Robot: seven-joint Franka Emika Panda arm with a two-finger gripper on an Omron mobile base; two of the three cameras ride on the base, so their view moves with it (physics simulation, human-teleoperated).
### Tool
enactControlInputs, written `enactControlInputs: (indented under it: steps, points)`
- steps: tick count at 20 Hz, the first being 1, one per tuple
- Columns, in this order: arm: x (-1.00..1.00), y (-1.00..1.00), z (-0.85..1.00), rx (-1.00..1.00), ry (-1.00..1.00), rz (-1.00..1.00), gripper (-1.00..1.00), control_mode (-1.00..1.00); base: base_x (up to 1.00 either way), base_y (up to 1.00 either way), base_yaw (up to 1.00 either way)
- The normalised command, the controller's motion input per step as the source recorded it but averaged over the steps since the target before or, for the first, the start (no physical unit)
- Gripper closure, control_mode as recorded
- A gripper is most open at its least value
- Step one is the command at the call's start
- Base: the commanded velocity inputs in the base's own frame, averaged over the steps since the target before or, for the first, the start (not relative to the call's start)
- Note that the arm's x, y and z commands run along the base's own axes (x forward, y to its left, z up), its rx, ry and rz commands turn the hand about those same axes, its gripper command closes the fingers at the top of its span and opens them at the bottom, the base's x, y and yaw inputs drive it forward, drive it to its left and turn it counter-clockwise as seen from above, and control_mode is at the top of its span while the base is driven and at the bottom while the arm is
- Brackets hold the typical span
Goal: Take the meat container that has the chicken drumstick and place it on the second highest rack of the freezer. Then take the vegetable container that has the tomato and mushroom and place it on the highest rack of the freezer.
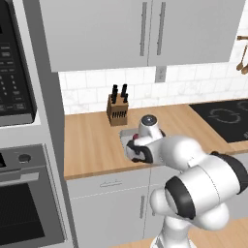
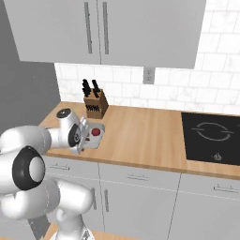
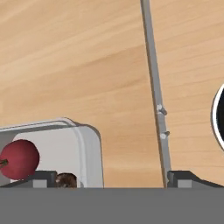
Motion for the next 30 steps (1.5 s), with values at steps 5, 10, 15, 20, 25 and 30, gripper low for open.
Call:
enactControlInputs:
  steps: [5, 10, 15, 20, 25, 30]
  points:
    - [0.44, 0.03, -0.18, 0.0, 0.0, -0.09, -1.0, -1.0, 0.0, 0.0, 0.0]
    - [0.32, 0.0, -0.15, 0.0, 0.0, -0.03, -1.0, -1.0, 0.0, 0.0, 0.0]
    - [0.38, 0.0, -0.14, 0.0, 0.0, 0.0, -1.0, -1.0, 0.0, 0.0, 0.0]
    - [0.21, 0.0, -0.22, 0.0, 0.0, 0.0, -1.0, -1.0, 0.0, 0.0, 0.0]
    - [0.0, 0.0, -0.36, 0.0, 0.04, 0.0, -1.0, -1.0, 0.0, 0.0, 0.0]
    - [0.0, 0.0, -0.33, 0.0, 0.12, 0.0, -1.0, -1.0, 0.0, 0.0, 0.0]
